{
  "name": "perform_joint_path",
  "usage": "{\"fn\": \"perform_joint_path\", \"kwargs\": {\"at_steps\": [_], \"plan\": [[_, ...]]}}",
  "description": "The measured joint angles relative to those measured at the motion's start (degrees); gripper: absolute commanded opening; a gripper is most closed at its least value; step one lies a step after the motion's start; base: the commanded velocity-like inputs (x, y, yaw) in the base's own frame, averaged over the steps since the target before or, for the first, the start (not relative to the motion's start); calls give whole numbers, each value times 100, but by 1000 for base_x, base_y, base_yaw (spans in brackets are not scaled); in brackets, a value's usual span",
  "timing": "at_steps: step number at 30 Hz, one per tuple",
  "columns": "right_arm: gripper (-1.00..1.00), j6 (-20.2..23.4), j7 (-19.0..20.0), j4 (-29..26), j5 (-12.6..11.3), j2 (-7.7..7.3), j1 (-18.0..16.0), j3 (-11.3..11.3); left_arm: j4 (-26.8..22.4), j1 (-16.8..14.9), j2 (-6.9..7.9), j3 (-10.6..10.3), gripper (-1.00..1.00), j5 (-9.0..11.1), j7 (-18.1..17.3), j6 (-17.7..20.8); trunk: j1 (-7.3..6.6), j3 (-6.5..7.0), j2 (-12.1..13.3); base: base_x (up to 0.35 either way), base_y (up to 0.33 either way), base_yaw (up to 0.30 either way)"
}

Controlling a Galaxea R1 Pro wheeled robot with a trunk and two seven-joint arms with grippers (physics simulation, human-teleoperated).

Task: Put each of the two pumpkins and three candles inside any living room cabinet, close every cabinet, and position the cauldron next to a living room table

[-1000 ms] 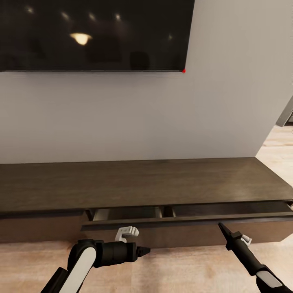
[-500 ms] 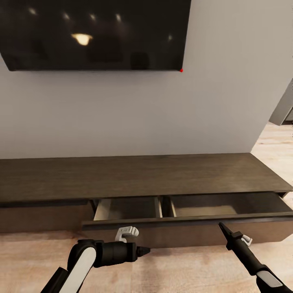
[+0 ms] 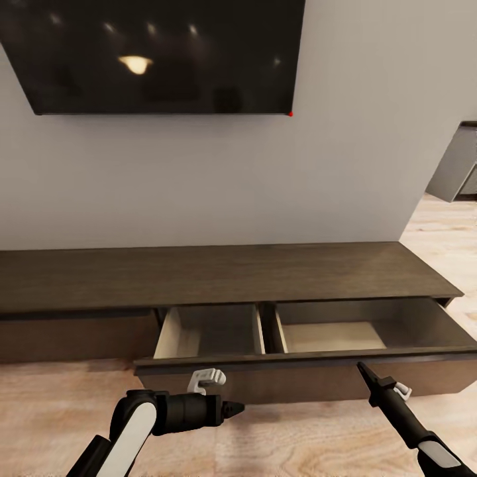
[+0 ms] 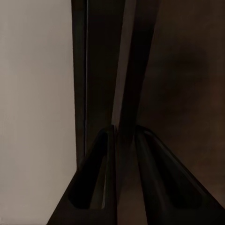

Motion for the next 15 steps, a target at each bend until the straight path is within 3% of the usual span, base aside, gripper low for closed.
{"fn": "perform_joint_path", "kwargs": {"at_steps": [15], "plan": [[-100,1,-1,0,-3,0,3,-11,1,0,0,1,100,0,0,0,0,0,0,-48,0,0]]}}
